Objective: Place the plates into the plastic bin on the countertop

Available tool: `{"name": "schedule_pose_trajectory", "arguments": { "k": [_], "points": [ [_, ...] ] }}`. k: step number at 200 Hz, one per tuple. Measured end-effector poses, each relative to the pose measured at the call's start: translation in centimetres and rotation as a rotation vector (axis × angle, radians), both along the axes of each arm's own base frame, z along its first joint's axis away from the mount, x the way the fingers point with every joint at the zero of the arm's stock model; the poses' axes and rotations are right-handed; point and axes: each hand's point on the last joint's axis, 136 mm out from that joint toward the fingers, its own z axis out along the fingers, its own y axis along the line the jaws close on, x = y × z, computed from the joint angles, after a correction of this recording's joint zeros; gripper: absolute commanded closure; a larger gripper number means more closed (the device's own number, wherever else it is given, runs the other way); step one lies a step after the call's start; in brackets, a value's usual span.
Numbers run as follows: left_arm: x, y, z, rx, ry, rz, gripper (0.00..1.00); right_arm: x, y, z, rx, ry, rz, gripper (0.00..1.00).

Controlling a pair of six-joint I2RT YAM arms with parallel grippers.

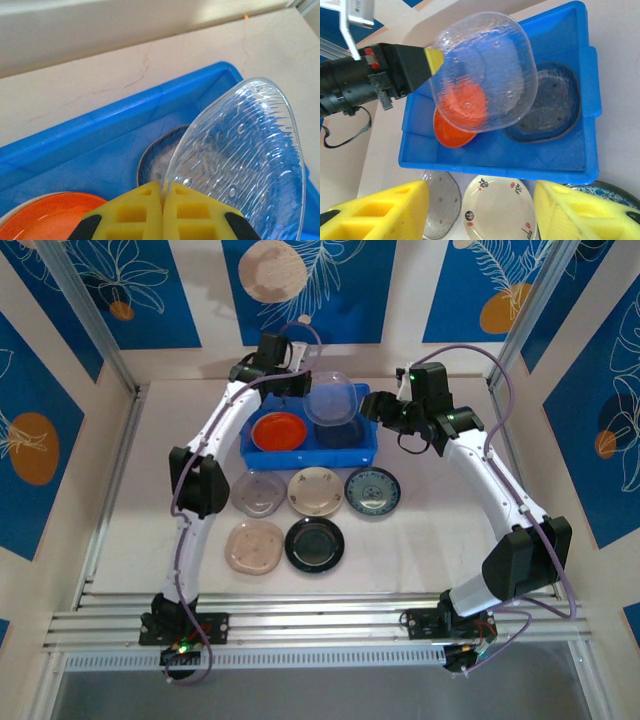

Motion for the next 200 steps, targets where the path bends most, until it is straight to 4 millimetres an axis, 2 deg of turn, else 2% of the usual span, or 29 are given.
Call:
{"name": "schedule_pose_trajectory", "arguments": {
  "k": [31, 58, 121, 167, 200],
  "points": [
    [0.0, -0.6, -3.5, 0.0, 0.067, -0.017, 1.0, 0.0, -0.2, -0.1, -0.001, 0.005, -0.004, 0.43],
    [0.2, -1.0, -5.5, -0.015, 0.107, -0.014, 1.0, -0.1, -0.2, -0.2, -0.003, 0.01, -0.004, 0.43],
    [0.6, -2.1, -6.5, -0.057, 0.125, 0.004, 1.0, -0.2, -0.5, -0.5, -0.011, 0.02, -0.005, 0.43],
    [0.6, -3.0, -8.3, -0.066, 0.147, 0.009, 1.0, -0.1, -0.6, -0.5, -0.011, 0.02, -0.009, 0.43],
    [0.6, -3.0, -9.1, -0.063, 0.163, 0.021, 1.0, 0.0, -0.6, -0.6, -0.013, 0.022, -0.006, 0.43]
  ]
}}
